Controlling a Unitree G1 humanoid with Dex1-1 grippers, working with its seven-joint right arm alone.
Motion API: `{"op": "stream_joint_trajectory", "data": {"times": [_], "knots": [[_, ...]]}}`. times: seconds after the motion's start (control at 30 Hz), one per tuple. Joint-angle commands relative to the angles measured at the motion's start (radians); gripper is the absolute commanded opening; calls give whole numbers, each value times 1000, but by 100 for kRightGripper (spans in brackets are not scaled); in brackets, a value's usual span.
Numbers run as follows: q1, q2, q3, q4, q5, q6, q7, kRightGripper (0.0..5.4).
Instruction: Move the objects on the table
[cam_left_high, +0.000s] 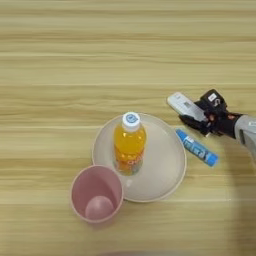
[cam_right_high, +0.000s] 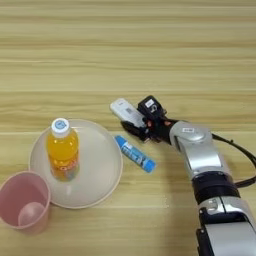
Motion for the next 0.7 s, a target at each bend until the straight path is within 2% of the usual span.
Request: {"op": "stream_joint_trajectory", "data": {"times": [0.03, 0.2, 0.5, 0.7], "knots": [[-67, -23, -16, -40, 12, -24, -12, 392], [-69, -27, -31, -62, 29, -28, -13, 446], [-52, -46, -92, -162, 102, -28, 32, 534], [-14, -72, -128, -249, 159, -43, 94, 538]]}}
